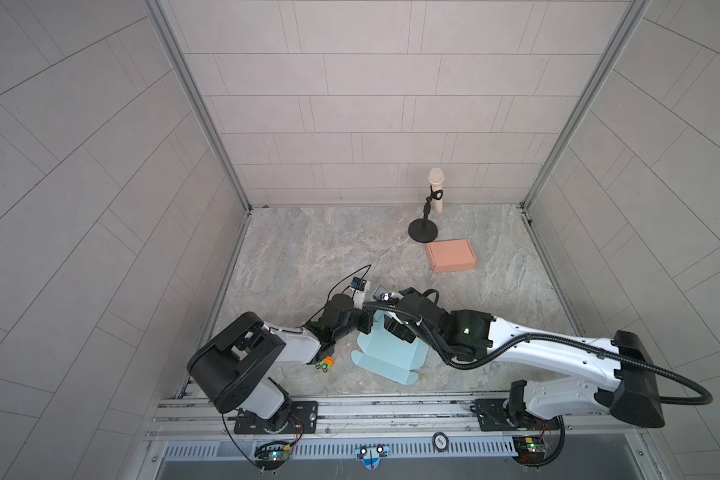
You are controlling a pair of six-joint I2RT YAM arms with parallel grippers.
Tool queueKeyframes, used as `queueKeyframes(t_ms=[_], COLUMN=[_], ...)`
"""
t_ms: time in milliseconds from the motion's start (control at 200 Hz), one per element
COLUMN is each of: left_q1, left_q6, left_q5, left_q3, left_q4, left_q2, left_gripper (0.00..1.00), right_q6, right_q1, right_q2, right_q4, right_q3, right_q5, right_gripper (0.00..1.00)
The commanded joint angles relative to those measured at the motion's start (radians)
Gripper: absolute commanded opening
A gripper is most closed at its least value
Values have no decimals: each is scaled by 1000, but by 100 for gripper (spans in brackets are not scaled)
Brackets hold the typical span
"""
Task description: Fold the paper box
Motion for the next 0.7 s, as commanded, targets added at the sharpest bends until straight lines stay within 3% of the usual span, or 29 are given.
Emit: queueKeyframes(t_ms=[0,95,255,441,696], left_q1=[-11,-32,-55,-61,-62], left_q6=[29,51,88,134,166], left_q5=[-24,-57,-96,-121,-155], left_q3=[30,43,79,102,125], left_q4=[-23,-49,-77,-79,-66], left_q2=[-27,-35,-30,-29,18], left_gripper=[12,13,13,15,15], right_q6=[211,344,564,546,532], right_q1=[-37,-179,-437,-489,-505], right_q2=[-62,-58,68,248,352], right_q4=[-8,-18,21,-14,0], right_q3=[-5,12,54,168,171], right_q5=[-81,-175,-491,-673,-748], right_gripper=[75,75,74,74,72])
